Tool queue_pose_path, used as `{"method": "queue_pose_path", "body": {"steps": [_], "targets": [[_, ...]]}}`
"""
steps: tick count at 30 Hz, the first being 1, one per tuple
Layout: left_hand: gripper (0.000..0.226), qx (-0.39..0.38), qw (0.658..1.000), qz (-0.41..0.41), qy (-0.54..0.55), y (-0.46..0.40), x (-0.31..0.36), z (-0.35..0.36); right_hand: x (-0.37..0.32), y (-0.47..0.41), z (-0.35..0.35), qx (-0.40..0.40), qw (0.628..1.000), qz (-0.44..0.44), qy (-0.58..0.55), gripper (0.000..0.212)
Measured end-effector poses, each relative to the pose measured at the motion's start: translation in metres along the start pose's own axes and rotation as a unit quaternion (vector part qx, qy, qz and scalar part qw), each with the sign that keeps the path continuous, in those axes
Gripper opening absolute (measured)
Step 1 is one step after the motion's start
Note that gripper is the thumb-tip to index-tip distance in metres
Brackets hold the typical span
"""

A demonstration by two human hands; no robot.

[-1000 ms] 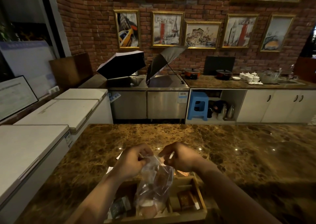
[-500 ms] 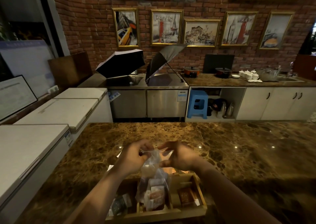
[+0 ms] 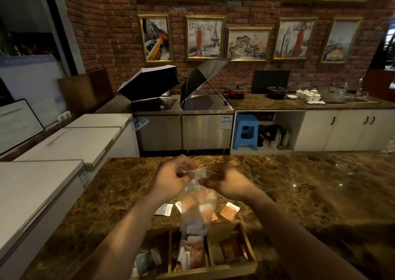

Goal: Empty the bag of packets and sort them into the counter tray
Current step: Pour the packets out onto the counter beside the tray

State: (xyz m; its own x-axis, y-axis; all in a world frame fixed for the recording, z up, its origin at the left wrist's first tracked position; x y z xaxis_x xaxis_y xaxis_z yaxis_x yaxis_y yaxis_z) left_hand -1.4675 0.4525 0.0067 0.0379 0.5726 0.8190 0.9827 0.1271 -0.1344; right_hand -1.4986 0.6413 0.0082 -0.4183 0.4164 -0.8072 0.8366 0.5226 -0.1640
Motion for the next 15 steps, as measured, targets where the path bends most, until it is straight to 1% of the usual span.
{"method": "queue_pose_path", "body": {"steps": [2, 4, 7, 9, 12, 15], "targets": [[0.024, -0.005, 1.0, -0.008, 0.01, -0.003, 0.008, 0.003, -0.004, 0.002, -0.014, 0.014, 1.0, 0.0, 0.025, 0.018], [0.022, -0.008, 1.0, -0.01, 0.016, -0.005, 0.014, 0.008, -0.003, 0.004, -0.027, 0.016, 0.998, -0.007, 0.057, 0.022], [0.02, -0.023, 0.999, -0.028, 0.012, -0.002, 0.016, 0.025, 0.007, 0.01, -0.037, -0.004, 0.996, -0.001, 0.091, 0.02], [0.018, -0.048, 0.998, -0.045, -0.004, 0.004, 0.011, 0.039, 0.018, 0.018, -0.037, -0.028, 0.994, 0.004, 0.102, 0.017], [0.022, -0.088, 0.995, -0.048, -0.018, 0.011, -0.001, 0.061, 0.036, 0.032, -0.034, -0.058, 0.992, 0.024, 0.111, 0.019], [0.028, -0.097, 0.993, -0.05, -0.037, 0.018, -0.007, 0.07, 0.053, 0.039, -0.032, -0.061, 0.989, 0.04, 0.129, 0.023]]}}
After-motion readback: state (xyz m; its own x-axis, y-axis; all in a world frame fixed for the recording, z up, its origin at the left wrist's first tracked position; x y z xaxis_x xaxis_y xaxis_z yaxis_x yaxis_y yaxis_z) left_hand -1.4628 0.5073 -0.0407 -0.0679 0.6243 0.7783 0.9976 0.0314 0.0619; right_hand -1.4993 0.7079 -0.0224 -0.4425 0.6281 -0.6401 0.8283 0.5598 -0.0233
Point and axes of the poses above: each hand's wrist, its own y-axis away from the middle knuckle, its own z-axis out of the palm, x = y × z, the point moved 1 cm from there along -y, towards the middle knuckle, and after that the axes turned 11 degrees about -z, right-handed, at the moved point
